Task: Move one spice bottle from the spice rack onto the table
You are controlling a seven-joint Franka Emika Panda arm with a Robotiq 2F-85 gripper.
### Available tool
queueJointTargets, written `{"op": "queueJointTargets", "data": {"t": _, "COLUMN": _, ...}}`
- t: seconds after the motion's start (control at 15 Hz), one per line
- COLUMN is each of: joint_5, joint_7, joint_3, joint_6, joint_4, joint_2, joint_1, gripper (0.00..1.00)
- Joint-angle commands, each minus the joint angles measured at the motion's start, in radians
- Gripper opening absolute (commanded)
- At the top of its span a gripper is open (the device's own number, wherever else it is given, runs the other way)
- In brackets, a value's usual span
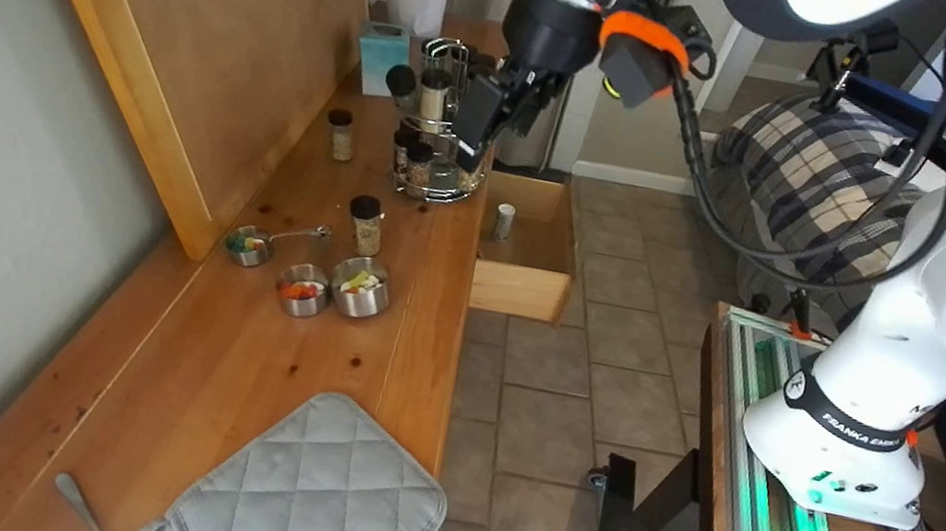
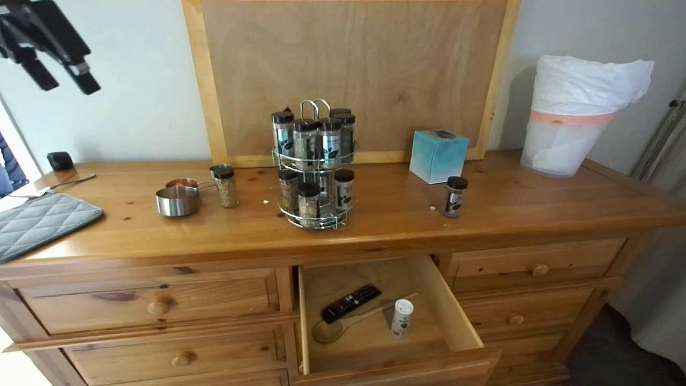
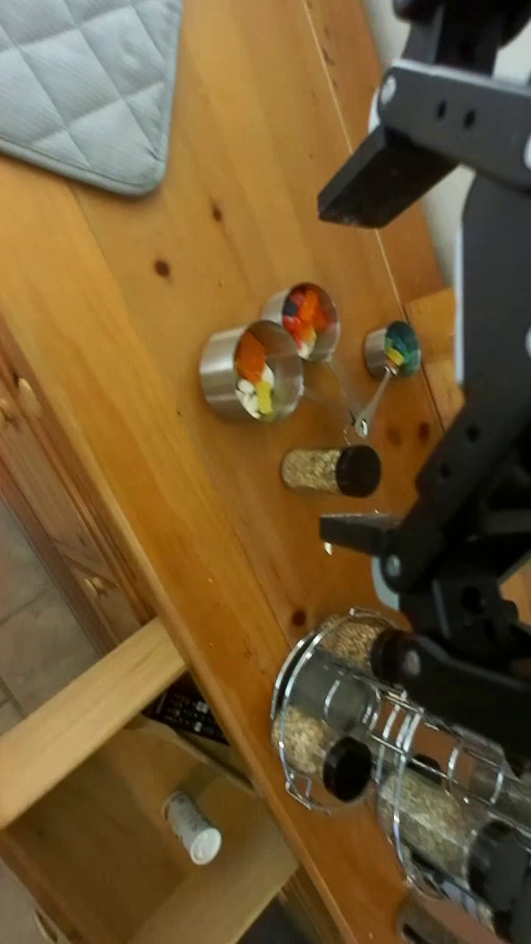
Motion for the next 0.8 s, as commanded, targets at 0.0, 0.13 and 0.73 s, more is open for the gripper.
{"op": "queueJointTargets", "data": {"t": 0.0, "joint_5": -0.117, "joint_7": 0.009, "joint_3": -0.024, "joint_6": -0.037, "joint_4": 0.159, "joint_2": 0.125, "joint_1": -0.047, "gripper": 1.0}}
{"op": "queueJointTargets", "data": {"t": 0.13, "joint_5": -0.17, "joint_7": 0.002, "joint_3": -0.043, "joint_6": -0.043, "joint_4": 0.23, "joint_2": 0.188, "joint_1": -0.056, "gripper": 1.0}}
{"op": "queueJointTargets", "data": {"t": 0.73, "joint_5": -0.464, "joint_7": 0.048, "joint_3": -0.152, "joint_6": -0.059, "joint_4": 0.467, "joint_2": 0.446, "joint_1": -0.018, "gripper": 1.0}}
